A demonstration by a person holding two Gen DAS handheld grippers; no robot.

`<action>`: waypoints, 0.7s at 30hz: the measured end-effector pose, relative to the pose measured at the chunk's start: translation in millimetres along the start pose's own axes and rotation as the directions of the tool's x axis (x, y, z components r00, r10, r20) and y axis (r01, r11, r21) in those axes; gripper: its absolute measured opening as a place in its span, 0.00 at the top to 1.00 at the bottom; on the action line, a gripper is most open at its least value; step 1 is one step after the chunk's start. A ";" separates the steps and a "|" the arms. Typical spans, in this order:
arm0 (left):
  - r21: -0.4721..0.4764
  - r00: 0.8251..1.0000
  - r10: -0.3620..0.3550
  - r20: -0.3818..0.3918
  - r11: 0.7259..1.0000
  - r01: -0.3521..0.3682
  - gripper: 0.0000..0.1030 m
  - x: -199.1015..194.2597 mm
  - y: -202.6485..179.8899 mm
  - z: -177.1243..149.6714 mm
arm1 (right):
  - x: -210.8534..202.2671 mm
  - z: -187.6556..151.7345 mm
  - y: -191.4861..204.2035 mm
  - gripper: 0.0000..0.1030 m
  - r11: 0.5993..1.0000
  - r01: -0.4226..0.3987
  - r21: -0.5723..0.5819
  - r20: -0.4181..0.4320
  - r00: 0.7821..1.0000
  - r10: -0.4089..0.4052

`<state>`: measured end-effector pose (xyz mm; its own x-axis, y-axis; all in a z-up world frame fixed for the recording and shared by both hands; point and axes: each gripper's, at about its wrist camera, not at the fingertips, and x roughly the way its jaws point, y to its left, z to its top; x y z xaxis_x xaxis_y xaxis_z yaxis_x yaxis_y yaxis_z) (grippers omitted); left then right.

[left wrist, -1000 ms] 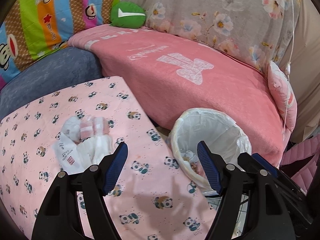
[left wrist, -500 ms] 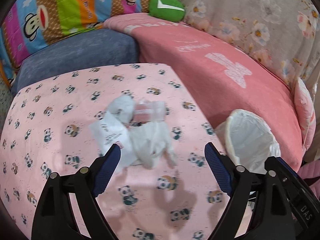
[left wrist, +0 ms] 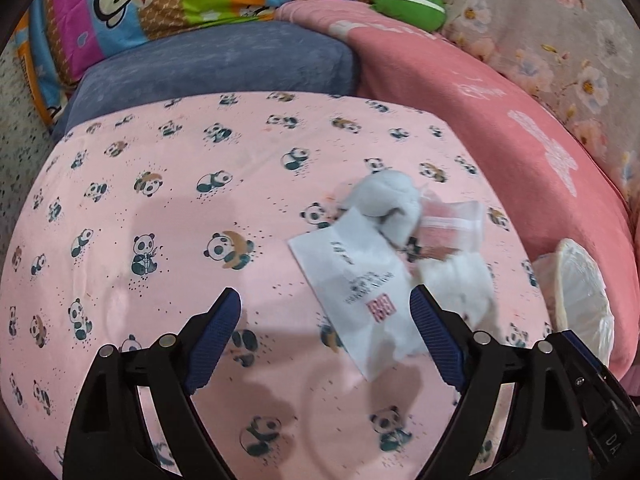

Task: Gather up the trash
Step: 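Grasp the white glove with the right tool while the left tool grasps the white paper card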

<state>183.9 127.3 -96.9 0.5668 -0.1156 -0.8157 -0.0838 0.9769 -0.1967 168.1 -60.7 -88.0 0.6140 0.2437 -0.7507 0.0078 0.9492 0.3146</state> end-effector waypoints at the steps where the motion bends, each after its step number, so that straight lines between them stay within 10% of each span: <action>1: -0.007 1.000 -0.002 -0.006 1.000 0.001 0.20 4.0 2.3 1.8 | 2.1 -0.9 0.4 0.50 1.000 0.000 -0.001 0.000 1.000 0.000; 9: -0.042 0.997 -0.049 -0.063 0.998 0.047 0.34 31.5 8.4 5.0 | 43.0 2.1 9.8 0.50 1.000 0.012 0.014 -0.045 0.999 -0.011; 21: -0.036 0.993 -0.099 -0.058 0.995 0.097 0.76 21.4 2.8 -5.3 | 56.6 -10.4 0.9 0.87 0.999 -0.029 0.014 -0.099 0.995 0.030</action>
<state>191.5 126.5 -117.8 0.5240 -0.2223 -0.8222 -0.0579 0.9538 -0.2948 194.6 -44.1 -136.3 0.5326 0.2906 -0.7949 0.0012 0.9389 0.3441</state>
